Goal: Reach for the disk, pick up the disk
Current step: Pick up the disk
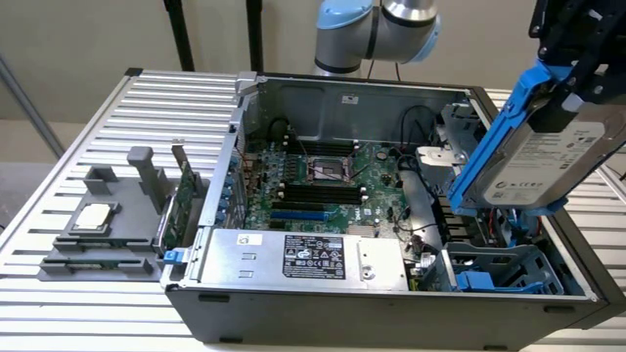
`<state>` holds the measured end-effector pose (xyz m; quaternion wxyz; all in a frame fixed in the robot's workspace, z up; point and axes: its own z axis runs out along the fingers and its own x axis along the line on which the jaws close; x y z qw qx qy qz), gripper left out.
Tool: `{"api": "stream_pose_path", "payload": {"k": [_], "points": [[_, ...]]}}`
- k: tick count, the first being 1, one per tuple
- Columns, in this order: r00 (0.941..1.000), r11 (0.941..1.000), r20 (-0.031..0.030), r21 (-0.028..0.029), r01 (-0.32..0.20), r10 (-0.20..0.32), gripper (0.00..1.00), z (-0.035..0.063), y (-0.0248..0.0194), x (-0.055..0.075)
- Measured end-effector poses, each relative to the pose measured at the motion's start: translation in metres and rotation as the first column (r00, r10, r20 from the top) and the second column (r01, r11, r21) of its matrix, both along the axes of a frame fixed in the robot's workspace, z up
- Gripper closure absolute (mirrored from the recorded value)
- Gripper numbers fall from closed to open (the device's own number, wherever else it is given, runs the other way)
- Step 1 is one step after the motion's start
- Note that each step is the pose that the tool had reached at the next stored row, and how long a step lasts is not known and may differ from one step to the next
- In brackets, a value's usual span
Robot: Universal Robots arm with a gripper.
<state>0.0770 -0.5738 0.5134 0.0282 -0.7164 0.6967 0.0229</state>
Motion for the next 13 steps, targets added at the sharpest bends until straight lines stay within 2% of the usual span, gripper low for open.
{"api": "stream_pose_path", "payload": {"k": [9, 11, 13], "points": [[1.0, 1.0, -0.0019, 0.0009, 0.0, 0.0, 0.67, -0.0004, -0.0238, 0.016], [1.0, 1.0, -0.0019, 0.0024, 0.0, 0.0, 0.67, -0.0009, -0.0269, 0.02], [1.0, 1.0, -0.0019, 0.0051, 0.0, 0.0, 0.67, -0.0021, -0.0277, 0.024]]}}
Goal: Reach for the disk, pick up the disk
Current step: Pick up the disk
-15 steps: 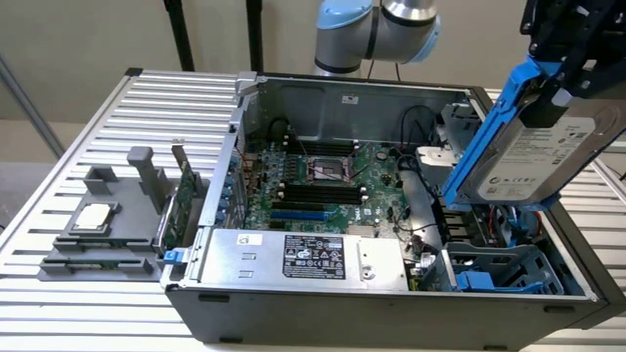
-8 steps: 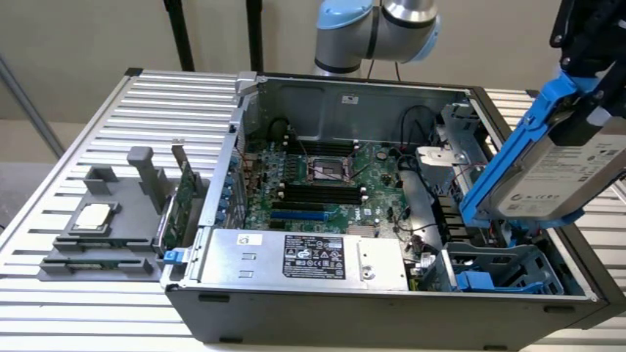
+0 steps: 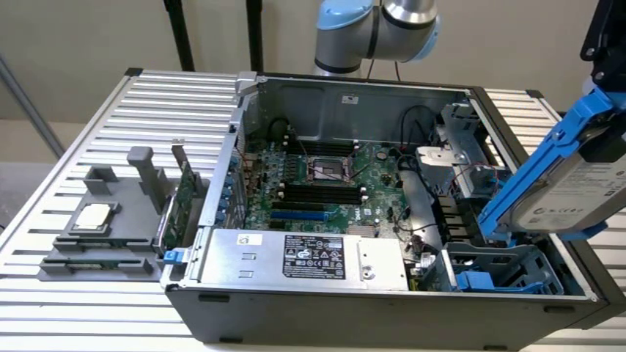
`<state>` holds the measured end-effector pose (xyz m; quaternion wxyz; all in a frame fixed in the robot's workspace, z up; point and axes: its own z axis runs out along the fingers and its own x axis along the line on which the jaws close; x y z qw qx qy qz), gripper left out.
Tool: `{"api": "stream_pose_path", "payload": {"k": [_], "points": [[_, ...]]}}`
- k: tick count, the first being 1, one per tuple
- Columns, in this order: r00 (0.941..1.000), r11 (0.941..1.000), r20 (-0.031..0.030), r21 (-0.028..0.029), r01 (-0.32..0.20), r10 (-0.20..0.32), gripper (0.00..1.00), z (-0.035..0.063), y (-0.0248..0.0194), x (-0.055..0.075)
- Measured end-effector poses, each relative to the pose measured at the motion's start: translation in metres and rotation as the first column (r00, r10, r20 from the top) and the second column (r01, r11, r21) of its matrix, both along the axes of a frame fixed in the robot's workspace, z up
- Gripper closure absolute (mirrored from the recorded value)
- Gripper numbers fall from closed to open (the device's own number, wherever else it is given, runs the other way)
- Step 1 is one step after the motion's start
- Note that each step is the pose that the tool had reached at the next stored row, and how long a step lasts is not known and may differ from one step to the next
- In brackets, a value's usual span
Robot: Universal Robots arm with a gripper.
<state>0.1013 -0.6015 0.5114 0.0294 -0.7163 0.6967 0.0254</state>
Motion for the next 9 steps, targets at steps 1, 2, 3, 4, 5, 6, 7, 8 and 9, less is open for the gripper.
{"api": "stream_pose_path", "payload": {"k": [1, 2, 3, 4, 5, 6, 7, 8, 9], "points": [[1.0, 1.0, 0.0, 0.0009, 0.001, -0.001, 0.67, -0.0008, 0.0, 0.0023], [1.0, 1.0, 0.0, 0.001, 0.002, -0.002, 0.67, -0.0014, 0.0, 0.0036], [1.0, 1.0, 0.0, 0.0009, 0.003, -0.003, 0.67, -0.0017, 0.0, 0.0037], [1.0, 1.0, 0.0, 0.0009, 0.003, -0.003, 0.67, -0.0018, 0.0, 0.0037], [1.0, 1.0, 0.0, 0.0009, 0.004, -0.004, 0.67, -0.0018, 0.0, 0.0037], [1.0, 1.0, 0.0, 0.0009, 0.004, -0.004, 0.67, -0.0018, 0.0, 0.0037], [1.0, 1.0, 0.0, 0.0011, 0.004, -0.004, 0.67, -0.0019, 0.0, 0.0037], [1.0, 1.0, 0.0, 0.001, 0.004, -0.004, 0.67, -0.0019, 0.0, 0.0037], [1.0, 1.0, 0.0, 0.0011, 0.004, -0.004, 0.67, -0.0019, 0.0, 0.0037]]}}
